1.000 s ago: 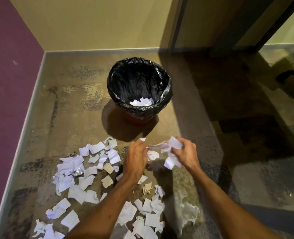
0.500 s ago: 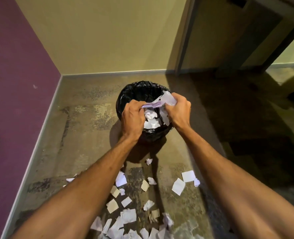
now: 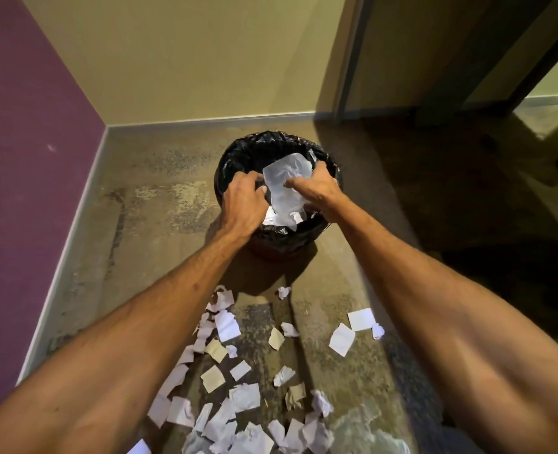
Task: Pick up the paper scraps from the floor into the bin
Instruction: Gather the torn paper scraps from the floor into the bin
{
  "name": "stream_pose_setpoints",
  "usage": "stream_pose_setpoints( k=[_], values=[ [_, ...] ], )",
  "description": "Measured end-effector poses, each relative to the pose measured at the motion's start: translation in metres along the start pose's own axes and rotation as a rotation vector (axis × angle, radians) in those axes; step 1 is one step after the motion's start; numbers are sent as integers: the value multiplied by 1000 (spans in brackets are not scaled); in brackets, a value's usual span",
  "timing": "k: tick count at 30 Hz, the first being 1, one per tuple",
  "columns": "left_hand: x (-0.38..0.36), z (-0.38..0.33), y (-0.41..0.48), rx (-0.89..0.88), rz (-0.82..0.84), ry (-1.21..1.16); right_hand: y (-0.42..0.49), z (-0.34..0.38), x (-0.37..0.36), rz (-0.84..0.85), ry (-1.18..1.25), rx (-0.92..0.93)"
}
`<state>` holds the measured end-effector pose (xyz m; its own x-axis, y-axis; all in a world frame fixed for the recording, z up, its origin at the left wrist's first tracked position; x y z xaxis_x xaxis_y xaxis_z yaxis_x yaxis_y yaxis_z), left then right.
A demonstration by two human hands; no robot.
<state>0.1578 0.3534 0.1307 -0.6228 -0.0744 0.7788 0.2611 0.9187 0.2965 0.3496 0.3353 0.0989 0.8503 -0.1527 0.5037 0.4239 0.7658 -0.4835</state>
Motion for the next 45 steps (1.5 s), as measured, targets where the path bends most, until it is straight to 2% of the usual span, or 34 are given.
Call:
stream_pose_setpoints(
  k=[3,9,13,17,19,22,24,27,29,31,35,45],
  values=[
    [4,-4,-10,-32,-47,-15,-2,-3,-1,-13,8,-6],
    [2,-7,-24,-93,-110,-72,-13,-13,20,-160,71,97],
    [6,-26,-48,-265,-172,-97,-31,-48,62,-421,221,165],
    [-14,-54,-84,-427,-116,-113,-52,-133,81,-620,200,-10],
    [-42,-65,-108,-494,6,-127,-49,-187,73,-583,106,-133],
    [-90,-66,-151,-562,175,-118,-32,-278,39,-359,-118,-320],
    [-131,-45,-176,-505,309,-52,-29,-337,14,-209,-254,-425],
    [-200,14,-205,-290,574,127,-36,-402,-13,-103,-323,-491],
    [-232,53,-219,-141,708,216,-37,-421,-25,-97,-373,-455],
    [-251,75,-225,-71,773,235,-36,-420,-37,-118,-427,-374],
    [-276,87,-238,-107,932,243,-43,-401,-61,-138,-676,-221],
    [-246,68,-322,-115,896,220,-114,-391,-111,-39,-685,45]
  ],
)
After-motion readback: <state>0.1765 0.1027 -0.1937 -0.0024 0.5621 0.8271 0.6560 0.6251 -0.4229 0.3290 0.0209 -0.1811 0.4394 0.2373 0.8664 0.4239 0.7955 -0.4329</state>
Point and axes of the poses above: each hand's wrist, its own y-axis towards the middle knuckle, its own x-axis out of the back of the hand, z = x × y, the point moved 10 cm from there along y, towards the middle knuckle, and after that the axes turned 10 degrees about -x, right-handed, at the moved point
